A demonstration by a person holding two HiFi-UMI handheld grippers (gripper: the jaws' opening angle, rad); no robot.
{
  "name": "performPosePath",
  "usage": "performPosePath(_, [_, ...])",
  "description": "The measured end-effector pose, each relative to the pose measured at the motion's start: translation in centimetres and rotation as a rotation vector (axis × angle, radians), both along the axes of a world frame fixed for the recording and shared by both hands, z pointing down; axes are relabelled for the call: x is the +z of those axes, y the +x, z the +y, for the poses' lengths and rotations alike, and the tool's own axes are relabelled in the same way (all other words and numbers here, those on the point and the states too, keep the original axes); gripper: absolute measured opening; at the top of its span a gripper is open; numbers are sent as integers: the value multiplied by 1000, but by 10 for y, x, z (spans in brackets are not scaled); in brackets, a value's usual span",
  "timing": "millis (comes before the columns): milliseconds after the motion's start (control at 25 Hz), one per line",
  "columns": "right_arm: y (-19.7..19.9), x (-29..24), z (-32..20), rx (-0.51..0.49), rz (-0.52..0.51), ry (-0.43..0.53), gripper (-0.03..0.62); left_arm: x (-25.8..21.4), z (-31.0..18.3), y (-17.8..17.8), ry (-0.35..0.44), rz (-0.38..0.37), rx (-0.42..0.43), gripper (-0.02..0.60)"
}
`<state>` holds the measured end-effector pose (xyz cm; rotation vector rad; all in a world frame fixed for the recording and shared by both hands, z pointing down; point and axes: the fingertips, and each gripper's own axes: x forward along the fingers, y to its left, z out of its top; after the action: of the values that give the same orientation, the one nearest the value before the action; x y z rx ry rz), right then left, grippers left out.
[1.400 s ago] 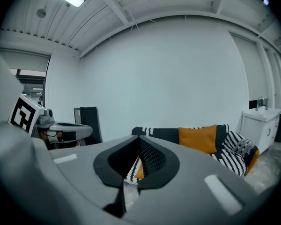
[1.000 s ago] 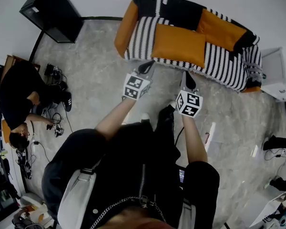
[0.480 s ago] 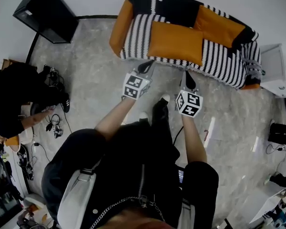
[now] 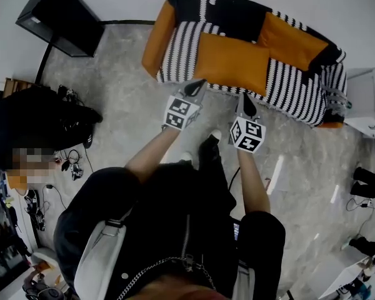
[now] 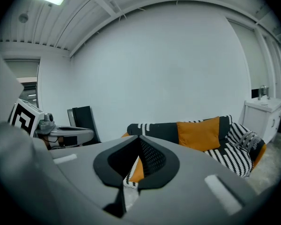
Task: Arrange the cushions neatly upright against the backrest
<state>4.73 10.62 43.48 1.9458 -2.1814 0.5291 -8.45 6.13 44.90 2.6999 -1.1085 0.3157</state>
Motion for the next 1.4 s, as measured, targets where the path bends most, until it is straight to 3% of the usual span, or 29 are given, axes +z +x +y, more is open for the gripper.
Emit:
performPosePath(640, [82,2,-136,-93,-11,-11,3,4,-123,62,-19,-41,-94,11])
performPosePath(1000, [75,19,-178,-134,6,-60,3,19,-160,63,-45,-44,-108,11])
performPosePath(1400, [77,26,-264,-97,18,-77,3,37,-247,73,-66,-36,-63,11])
